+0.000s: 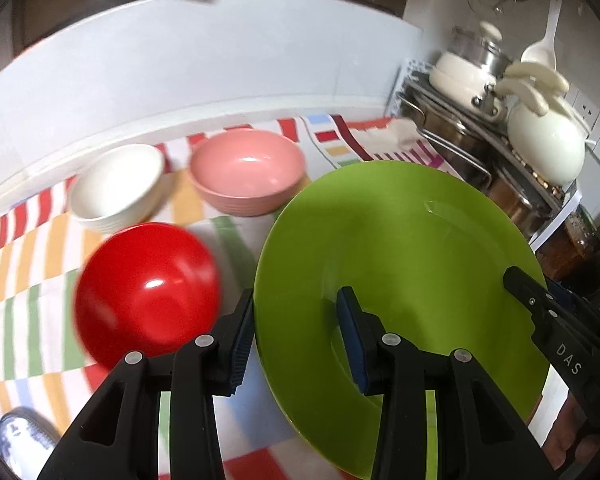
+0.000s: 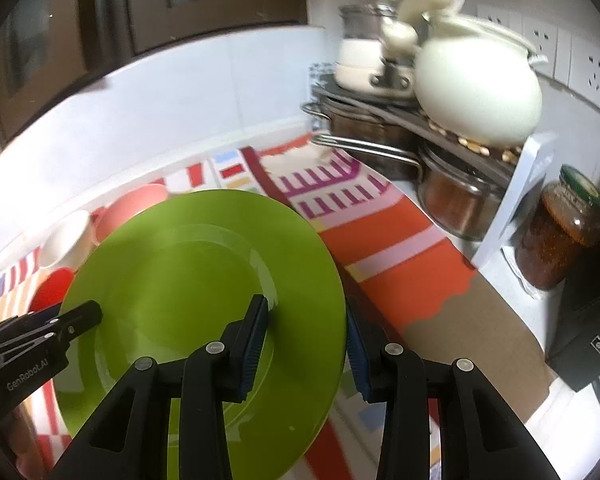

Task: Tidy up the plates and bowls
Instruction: 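Lift the green plate with both grippers and carry it toward the stacked plates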

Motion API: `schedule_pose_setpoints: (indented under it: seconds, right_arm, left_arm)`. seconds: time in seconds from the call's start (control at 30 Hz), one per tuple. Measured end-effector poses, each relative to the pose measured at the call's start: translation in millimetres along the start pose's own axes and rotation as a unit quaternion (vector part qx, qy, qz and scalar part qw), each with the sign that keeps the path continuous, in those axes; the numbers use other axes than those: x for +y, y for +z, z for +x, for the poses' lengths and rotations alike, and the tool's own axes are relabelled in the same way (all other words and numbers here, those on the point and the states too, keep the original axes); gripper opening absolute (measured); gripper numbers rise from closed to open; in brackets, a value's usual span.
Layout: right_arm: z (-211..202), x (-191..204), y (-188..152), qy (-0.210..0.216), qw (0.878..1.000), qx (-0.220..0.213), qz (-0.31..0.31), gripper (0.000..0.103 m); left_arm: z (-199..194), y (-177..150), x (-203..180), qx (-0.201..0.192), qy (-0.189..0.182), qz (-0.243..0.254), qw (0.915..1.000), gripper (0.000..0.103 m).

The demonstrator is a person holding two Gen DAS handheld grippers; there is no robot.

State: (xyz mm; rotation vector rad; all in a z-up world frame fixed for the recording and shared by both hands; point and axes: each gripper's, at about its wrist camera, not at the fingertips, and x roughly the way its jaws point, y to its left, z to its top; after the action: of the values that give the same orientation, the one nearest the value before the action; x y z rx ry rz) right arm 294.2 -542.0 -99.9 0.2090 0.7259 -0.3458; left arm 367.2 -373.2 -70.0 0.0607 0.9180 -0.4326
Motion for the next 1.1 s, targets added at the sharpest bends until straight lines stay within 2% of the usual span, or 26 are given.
schedule_pose_setpoints:
  seconds: [0.23, 0.63, 1.1]
  right_arm:
    - [-31.0, 39.0, -7.6, 0.026, 0.999, -0.013, -0.026, 0.039]
    - [-68.2, 122.5, -30.3, 0.071, 0.995, -0.018, -0.066, 0.039]
    - [-104.3, 214.8, -66.9, 0.117, 0.987, -0.016, -0.106, 0.039]
  left_arm:
    - [-46.5, -21.5, 44.5, -0.019, 0.023, -0.032, 0.9990, 0.040]
    - [-102.3, -54.0, 128.5, -0.035, 0.060, -0.068, 0.9953, 0.040]
    - [-161.6, -104.1, 214.6, -0.044, 0.101, -0.115, 0.9872, 0.040]
